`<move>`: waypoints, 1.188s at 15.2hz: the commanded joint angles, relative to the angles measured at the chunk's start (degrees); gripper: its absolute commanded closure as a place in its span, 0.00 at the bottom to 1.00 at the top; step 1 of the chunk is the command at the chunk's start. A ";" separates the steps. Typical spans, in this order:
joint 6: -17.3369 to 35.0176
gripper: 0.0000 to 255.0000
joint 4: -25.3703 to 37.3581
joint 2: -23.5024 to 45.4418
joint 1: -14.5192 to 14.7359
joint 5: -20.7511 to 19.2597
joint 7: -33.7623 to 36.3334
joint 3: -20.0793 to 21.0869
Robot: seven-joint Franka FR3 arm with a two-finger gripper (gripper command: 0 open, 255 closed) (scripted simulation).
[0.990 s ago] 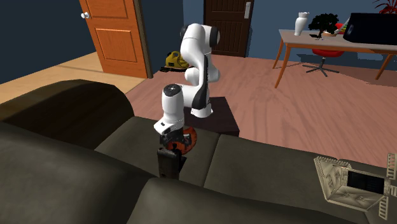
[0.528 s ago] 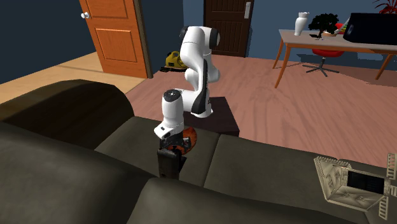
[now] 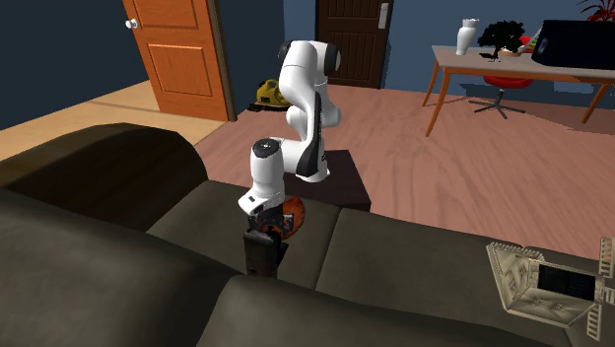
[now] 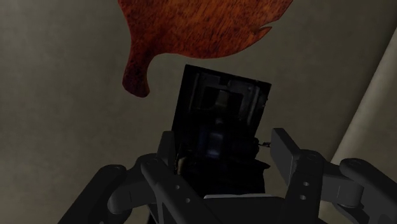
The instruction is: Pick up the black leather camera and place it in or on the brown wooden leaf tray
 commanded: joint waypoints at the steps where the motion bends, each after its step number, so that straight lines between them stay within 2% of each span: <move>1: 0.03 1.00 0.05 0.03 0.04 0.02 -0.01 0.06; 6: 0.09 1.00 -0.02 0.02 0.04 0.02 -0.01 0.05; 18: -8.17 1.00 3.26 -5.07 0.42 -1.35 0.71 -0.34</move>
